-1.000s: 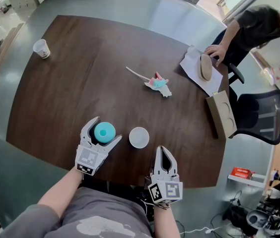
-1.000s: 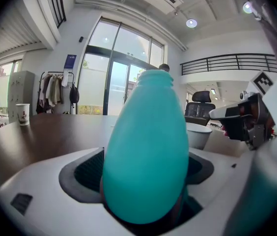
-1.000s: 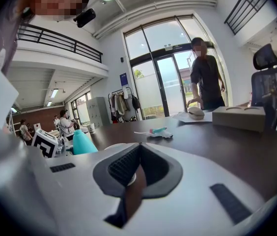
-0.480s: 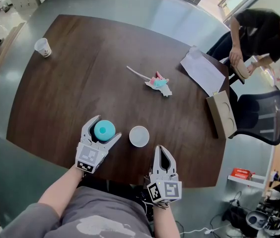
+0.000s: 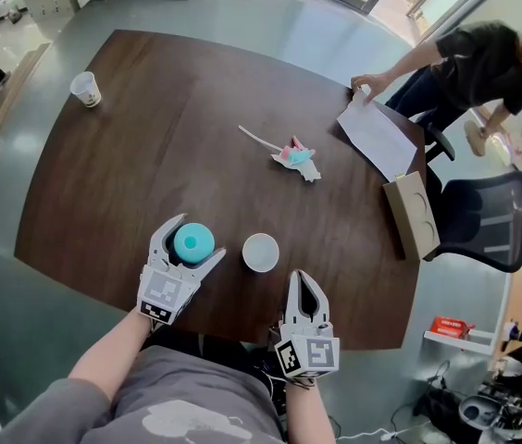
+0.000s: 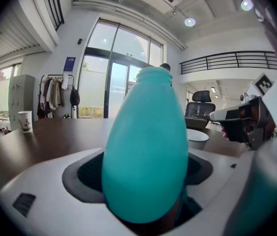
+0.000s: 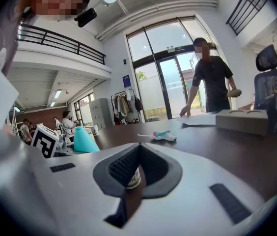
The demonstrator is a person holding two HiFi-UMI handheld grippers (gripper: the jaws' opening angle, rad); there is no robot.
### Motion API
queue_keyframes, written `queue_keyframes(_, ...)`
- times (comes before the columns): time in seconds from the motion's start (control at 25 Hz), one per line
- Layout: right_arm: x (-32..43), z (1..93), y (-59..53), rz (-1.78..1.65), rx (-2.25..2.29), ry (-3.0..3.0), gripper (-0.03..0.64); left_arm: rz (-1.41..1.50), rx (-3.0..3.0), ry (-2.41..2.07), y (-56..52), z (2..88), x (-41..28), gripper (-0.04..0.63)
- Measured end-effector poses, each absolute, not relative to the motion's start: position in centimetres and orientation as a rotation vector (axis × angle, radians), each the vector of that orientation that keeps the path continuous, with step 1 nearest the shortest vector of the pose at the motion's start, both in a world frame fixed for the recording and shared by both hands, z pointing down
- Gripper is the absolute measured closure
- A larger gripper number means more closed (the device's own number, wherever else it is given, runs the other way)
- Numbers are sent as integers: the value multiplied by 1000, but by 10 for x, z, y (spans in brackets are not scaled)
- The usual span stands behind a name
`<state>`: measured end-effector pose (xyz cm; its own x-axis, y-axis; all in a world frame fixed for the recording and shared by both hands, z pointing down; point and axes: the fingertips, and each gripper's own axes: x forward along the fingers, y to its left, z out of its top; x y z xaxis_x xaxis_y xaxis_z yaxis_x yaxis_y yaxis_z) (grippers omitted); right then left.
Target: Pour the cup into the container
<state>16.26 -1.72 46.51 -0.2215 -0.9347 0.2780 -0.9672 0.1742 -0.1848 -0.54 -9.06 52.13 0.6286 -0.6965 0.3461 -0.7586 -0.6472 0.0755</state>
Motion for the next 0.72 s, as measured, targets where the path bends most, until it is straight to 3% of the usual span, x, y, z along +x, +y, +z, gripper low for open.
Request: queue_keyframes(0.72, 143, 428, -3, 365, 1795, -2433, 629, 339, 2666, -1154, -50, 430, -29, 164)
